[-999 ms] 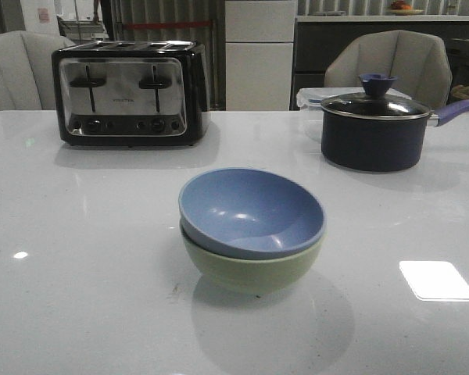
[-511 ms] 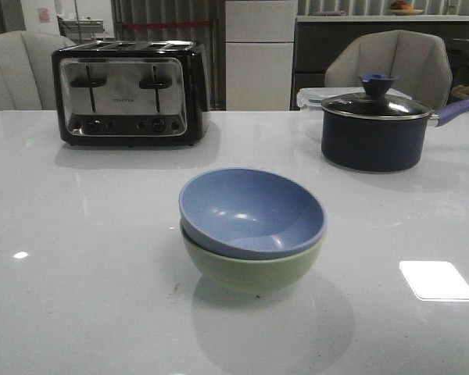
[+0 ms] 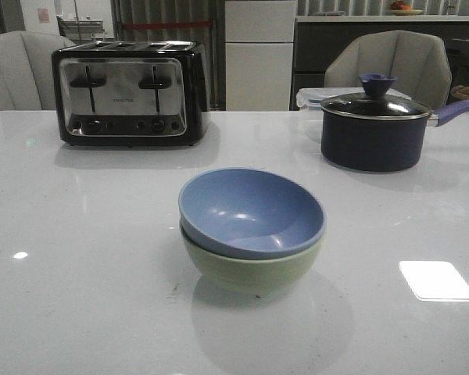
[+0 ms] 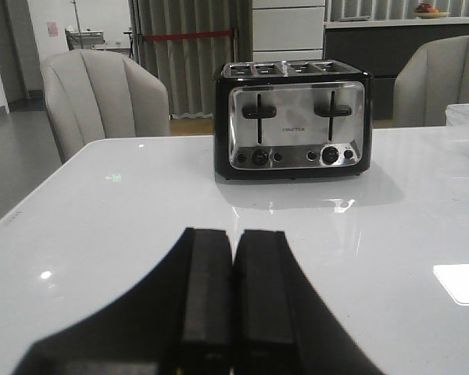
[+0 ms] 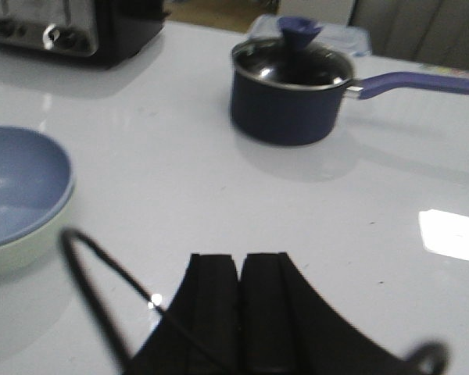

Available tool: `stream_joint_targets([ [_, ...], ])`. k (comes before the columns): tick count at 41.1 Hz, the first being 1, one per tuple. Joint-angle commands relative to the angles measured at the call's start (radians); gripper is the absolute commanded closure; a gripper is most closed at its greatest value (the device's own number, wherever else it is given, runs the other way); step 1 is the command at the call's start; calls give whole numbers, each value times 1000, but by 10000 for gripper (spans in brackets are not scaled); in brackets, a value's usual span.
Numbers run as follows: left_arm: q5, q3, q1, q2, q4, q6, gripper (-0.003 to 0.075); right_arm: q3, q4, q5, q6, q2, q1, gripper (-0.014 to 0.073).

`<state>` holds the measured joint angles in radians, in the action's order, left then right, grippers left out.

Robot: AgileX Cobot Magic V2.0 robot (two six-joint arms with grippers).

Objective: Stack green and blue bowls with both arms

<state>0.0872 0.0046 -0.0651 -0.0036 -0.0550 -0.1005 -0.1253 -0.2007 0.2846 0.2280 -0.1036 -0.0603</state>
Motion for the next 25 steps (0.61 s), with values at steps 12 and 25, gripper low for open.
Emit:
stream_joint_targets([
  [12,-94,3,-9,-21,-9,10,627,150,-52,-255,10,133,63,566],
  [25,-94,3,-9,-21,-9,10,627,150,-20,-332,-36,133,56,566],
])
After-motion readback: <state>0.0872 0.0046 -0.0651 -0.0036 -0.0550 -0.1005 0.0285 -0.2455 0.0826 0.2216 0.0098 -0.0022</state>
